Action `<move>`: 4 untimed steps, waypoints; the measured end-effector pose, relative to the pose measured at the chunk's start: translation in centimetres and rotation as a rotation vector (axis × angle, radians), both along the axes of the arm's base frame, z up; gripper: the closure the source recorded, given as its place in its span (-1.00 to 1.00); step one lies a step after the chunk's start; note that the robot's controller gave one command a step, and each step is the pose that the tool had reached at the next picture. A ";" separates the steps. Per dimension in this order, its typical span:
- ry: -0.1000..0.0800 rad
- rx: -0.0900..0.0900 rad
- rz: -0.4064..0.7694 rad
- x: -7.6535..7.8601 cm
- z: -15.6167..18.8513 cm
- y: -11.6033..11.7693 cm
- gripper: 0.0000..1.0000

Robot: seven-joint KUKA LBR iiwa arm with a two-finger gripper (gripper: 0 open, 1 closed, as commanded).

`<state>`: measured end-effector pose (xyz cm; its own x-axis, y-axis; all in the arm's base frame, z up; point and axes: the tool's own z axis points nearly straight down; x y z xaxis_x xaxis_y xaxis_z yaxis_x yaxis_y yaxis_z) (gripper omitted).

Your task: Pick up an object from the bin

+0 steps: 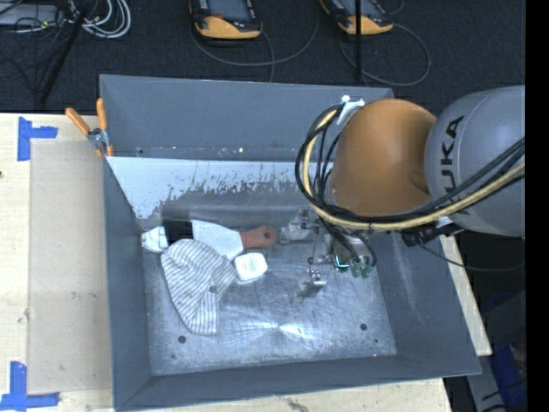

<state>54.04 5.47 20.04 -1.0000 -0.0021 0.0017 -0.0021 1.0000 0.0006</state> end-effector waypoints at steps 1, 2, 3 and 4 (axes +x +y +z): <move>-0.007 0.000 0.037 3.8 -11.7 4.4 1.00; -0.009 0.000 0.036 3.8 -11.7 4.5 1.00; 0.003 -0.001 0.024 3.2 -8.4 4.8 1.00; 0.002 0.000 0.052 3.5 -2.4 2.8 1.00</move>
Offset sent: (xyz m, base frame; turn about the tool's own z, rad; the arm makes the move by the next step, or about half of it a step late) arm 0.0000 0.0000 0.0000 0.0000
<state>57.56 8.24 17.63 -0.9985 -0.0545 0.0041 -0.0545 0.9985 0.0005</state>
